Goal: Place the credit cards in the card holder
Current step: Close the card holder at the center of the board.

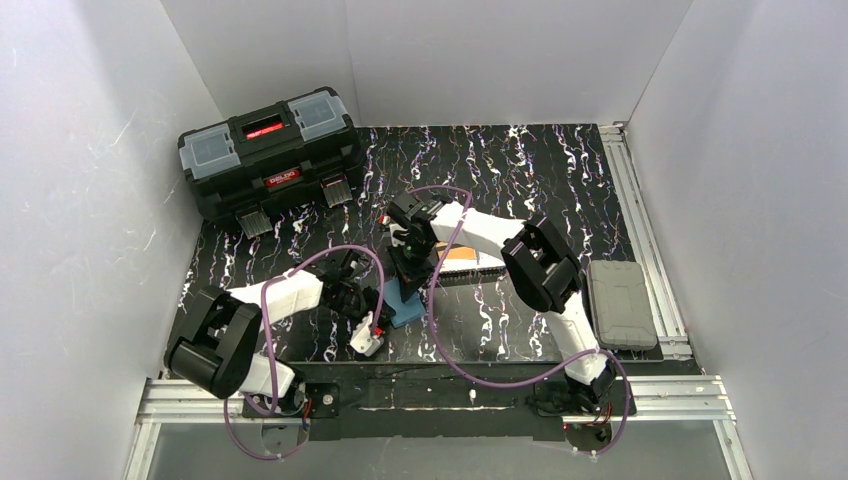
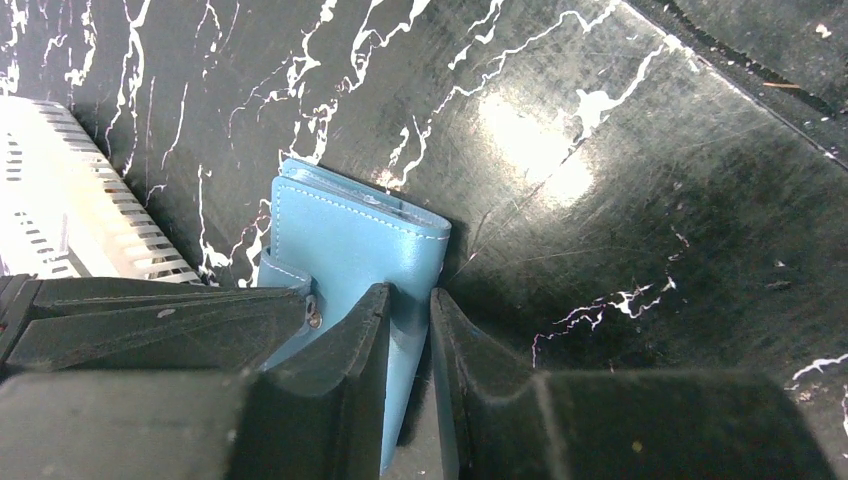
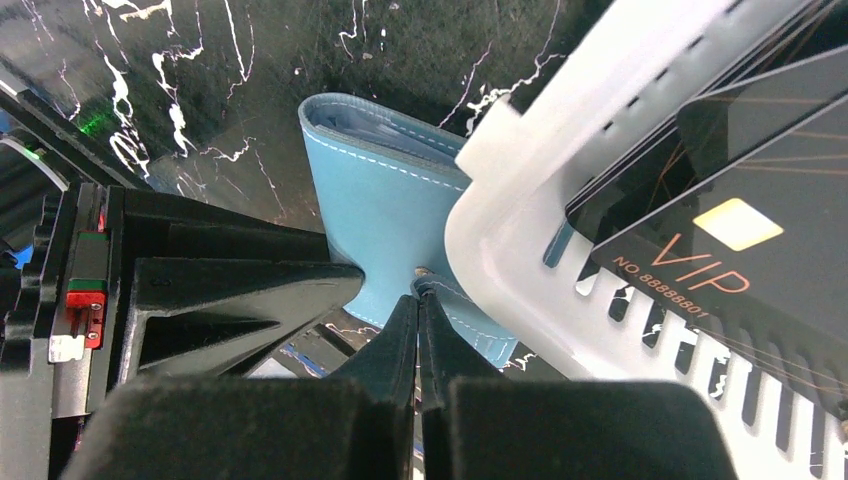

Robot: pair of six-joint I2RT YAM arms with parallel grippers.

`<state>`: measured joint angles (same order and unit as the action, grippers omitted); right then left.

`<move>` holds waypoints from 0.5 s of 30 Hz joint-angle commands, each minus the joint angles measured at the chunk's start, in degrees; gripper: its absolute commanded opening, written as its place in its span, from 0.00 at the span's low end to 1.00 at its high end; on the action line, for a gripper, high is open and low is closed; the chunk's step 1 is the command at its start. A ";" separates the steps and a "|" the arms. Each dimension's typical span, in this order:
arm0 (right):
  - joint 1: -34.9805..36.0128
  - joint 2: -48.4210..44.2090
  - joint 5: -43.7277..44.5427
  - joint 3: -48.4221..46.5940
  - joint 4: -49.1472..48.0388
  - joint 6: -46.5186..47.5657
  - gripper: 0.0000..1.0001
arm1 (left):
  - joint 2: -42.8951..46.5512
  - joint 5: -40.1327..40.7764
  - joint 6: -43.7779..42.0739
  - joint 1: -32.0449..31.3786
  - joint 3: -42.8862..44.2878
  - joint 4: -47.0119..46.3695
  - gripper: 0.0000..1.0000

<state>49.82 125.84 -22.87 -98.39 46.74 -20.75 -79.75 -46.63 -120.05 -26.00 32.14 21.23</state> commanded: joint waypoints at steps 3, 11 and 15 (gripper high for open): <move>-1.44 -1.92 3.14 3.27 -2.64 1.95 0.01 | -1.25 3.44 -19.57 -0.54 1.28 8.63 0.16; -1.74 -2.41 1.17 3.06 -2.55 2.51 0.01 | -0.86 4.00 -20.05 -0.63 0.98 9.46 0.15; -1.60 -3.53 -0.33 3.73 -2.97 2.78 0.46 | -0.71 4.14 -19.96 -0.63 0.91 9.44 0.15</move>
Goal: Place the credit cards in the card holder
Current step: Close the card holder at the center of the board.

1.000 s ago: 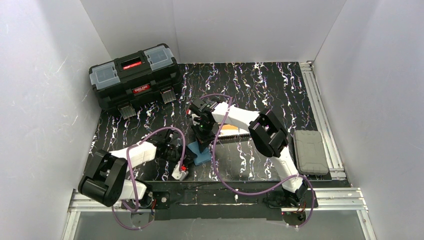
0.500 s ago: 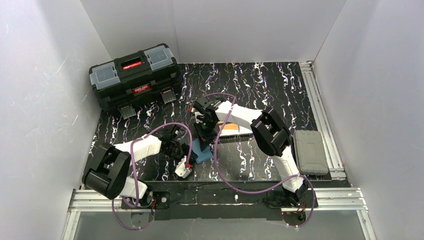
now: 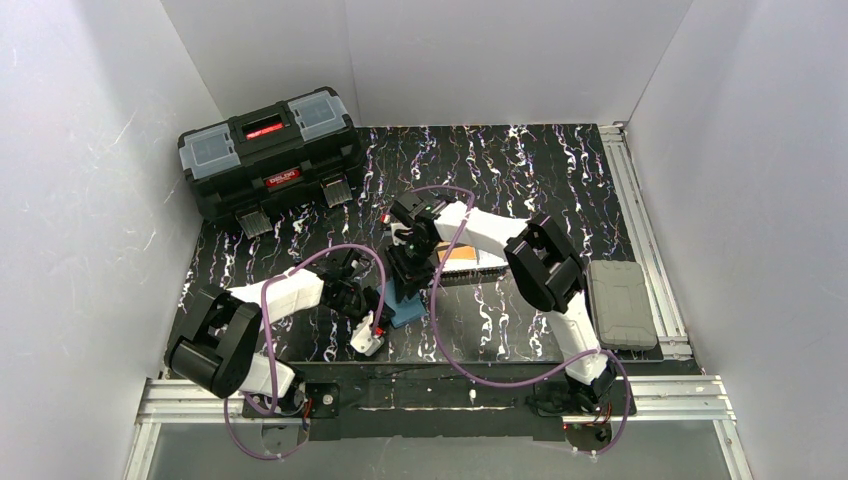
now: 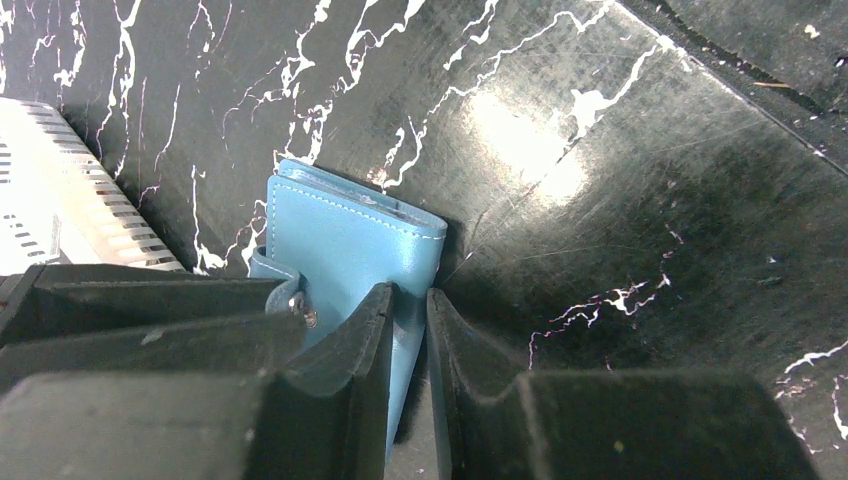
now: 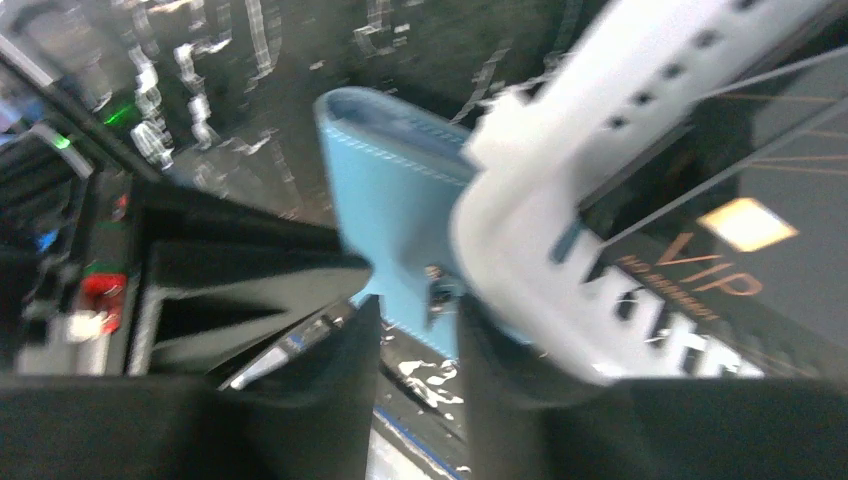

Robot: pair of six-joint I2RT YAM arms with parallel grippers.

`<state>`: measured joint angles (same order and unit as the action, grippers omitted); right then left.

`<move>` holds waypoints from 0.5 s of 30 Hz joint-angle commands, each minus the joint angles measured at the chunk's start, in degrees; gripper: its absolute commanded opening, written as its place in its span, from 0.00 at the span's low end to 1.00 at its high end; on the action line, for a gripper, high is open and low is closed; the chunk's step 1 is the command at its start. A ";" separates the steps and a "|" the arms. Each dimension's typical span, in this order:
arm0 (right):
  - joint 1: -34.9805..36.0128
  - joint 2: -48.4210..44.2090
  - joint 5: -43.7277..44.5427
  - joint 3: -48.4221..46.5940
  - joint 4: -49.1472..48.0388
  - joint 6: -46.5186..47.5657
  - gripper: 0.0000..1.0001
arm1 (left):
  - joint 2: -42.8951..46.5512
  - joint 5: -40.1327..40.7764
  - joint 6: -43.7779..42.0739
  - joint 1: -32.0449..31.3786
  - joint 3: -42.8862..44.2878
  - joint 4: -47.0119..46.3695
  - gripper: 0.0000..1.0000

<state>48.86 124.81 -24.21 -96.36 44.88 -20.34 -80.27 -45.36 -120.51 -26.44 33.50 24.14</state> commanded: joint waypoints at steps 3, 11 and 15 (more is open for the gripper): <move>-0.54 -4.25 -0.79 2.60 -2.25 2.62 0.52 | -0.01 2.82 -19.57 -0.24 -0.63 6.53 0.16; -1.71 -8.34 -5.85 5.37 -5.82 1.13 0.37 | 0.27 2.97 -19.69 -0.20 -0.64 6.47 0.16; -2.01 -8.91 -5.72 5.87 -6.45 0.62 0.36 | 0.29 2.74 -19.54 -0.20 -0.63 6.47 0.16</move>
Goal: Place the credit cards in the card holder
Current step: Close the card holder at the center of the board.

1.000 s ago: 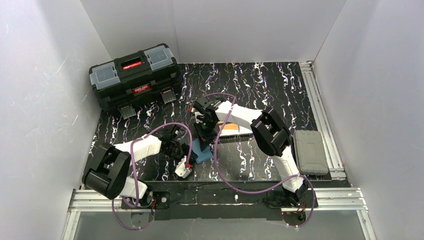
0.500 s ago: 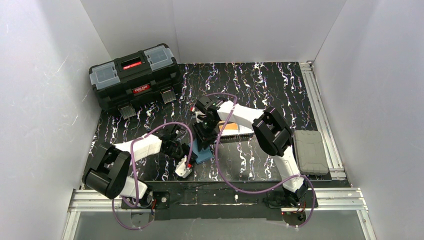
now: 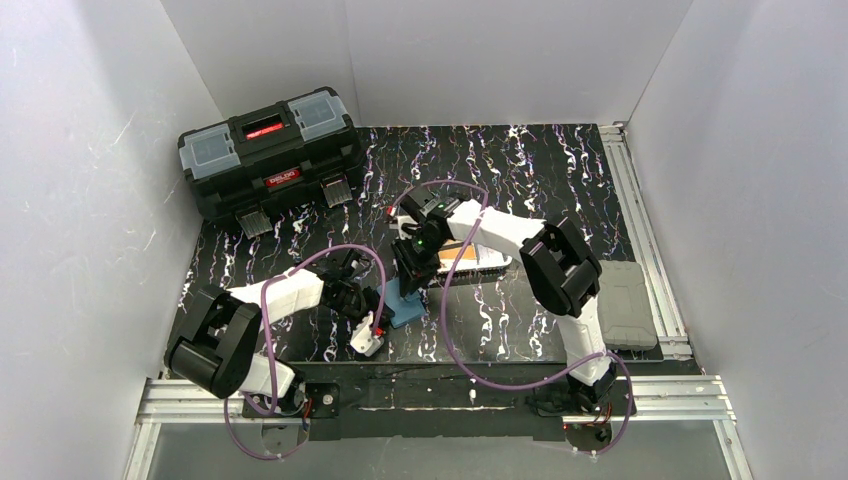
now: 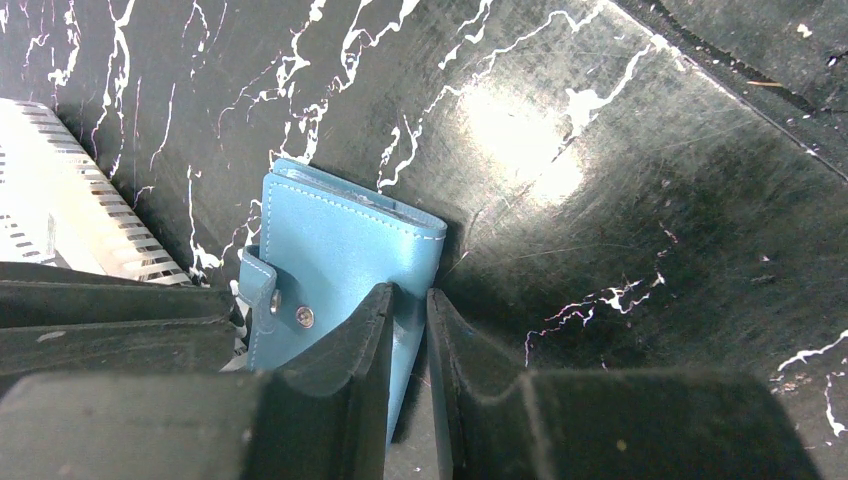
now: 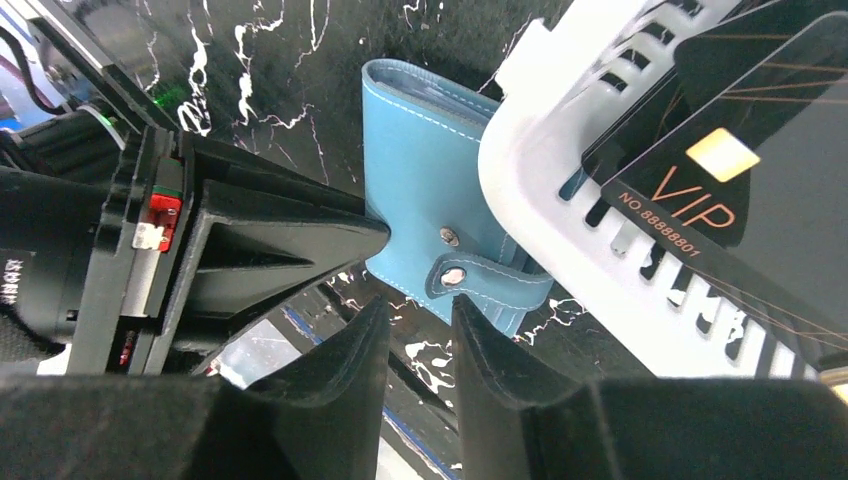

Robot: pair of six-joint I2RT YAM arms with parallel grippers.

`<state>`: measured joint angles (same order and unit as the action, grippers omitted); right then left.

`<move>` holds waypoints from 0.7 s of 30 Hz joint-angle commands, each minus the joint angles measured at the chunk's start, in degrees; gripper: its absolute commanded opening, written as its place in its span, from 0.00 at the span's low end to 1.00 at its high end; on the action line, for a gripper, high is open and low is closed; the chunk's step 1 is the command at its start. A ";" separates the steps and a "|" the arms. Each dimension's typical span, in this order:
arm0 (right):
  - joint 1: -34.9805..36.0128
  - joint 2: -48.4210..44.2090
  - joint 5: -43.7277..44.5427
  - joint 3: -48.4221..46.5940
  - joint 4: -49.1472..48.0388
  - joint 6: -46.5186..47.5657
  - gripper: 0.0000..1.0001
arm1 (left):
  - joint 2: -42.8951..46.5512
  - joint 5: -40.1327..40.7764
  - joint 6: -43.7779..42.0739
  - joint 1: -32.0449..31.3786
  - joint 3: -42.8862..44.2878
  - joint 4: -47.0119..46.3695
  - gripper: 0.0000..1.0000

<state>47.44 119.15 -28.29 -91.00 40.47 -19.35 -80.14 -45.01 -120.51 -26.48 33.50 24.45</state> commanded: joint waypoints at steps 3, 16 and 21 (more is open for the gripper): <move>-0.28 -2.94 -0.33 -0.73 -0.51 0.52 0.39 | 0.02 2.60 -18.85 -0.15 -0.60 5.99 0.16; 6.90 1.06 19.08 -8.73 9.78 4.35 0.49 | 0.58 2.22 -17.90 -0.13 -0.91 5.80 0.16; 8.27 3.61 22.73 -12.17 12.62 4.76 0.40 | 0.70 2.13 -17.56 -0.15 -0.96 5.70 0.16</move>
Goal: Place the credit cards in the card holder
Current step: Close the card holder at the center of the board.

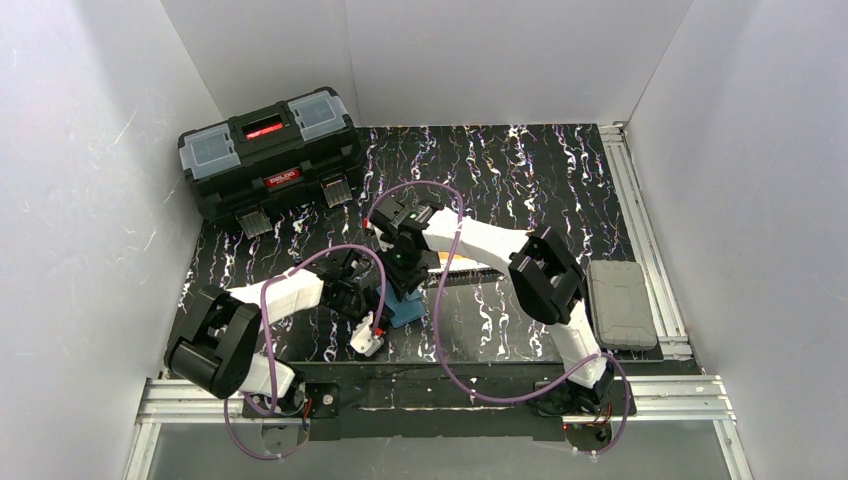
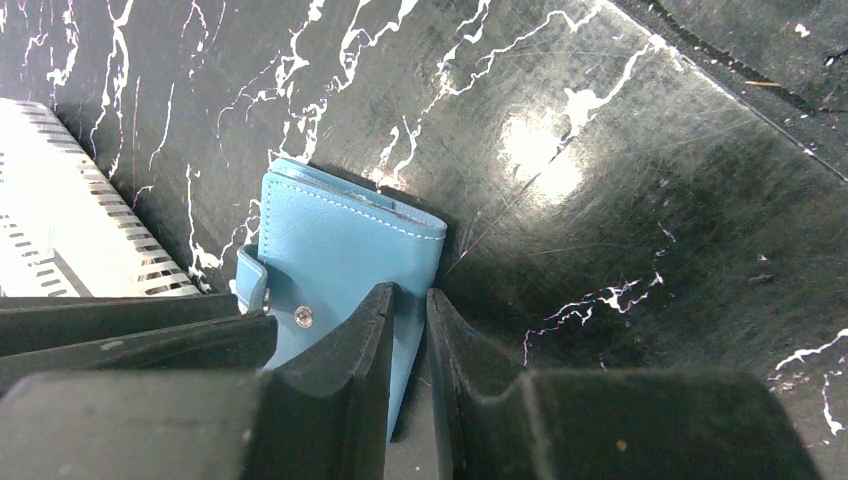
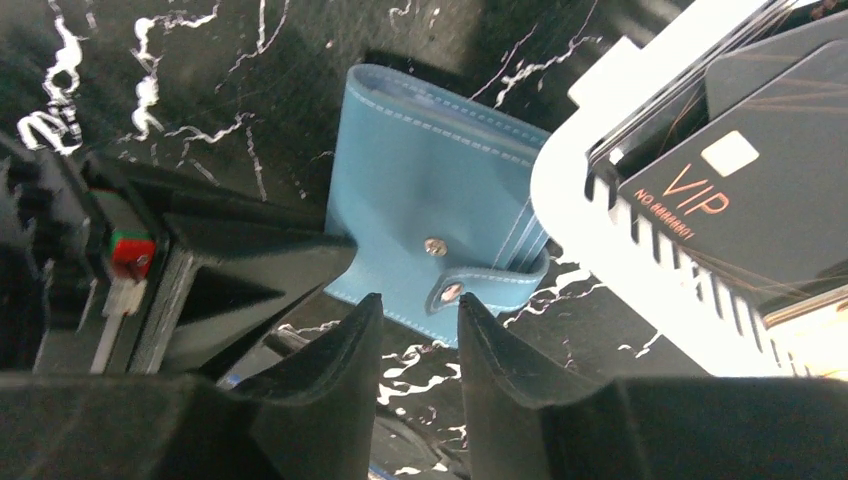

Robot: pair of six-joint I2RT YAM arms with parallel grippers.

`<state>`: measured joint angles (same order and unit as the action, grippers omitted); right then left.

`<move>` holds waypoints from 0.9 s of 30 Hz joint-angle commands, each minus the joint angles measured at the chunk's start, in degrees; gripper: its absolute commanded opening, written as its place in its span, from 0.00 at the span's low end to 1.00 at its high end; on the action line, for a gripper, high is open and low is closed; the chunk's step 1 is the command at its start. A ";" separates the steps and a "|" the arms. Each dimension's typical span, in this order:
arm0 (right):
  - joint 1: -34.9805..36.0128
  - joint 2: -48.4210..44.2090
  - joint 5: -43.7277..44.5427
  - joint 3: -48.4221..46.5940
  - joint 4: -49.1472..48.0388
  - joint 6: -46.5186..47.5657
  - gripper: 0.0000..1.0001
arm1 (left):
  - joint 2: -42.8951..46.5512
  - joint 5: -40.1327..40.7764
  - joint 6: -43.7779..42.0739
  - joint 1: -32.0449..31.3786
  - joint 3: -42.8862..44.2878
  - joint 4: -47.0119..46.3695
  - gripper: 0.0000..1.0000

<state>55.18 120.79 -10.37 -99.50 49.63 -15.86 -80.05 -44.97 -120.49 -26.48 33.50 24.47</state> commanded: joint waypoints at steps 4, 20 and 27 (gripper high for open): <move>0.54 2.56 5.87 -4.58 3.96 1.27 0.34 | 0.77 2.09 -17.33 -0.17 -0.98 5.68 0.15; 0.54 2.05 6.87 -5.10 4.03 0.67 0.01 | 0.90 1.56 -17.19 -0.20 -1.34 5.42 0.15; -0.07 0.02 4.47 -3.58 1.45 0.27 0.01 | 1.10 1.45 -17.16 -0.15 -1.33 5.63 0.15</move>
<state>55.61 123.81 -4.27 -102.24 52.58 -15.11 -79.72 -44.75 -120.49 -26.50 33.43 24.53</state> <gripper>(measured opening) 0.022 0.159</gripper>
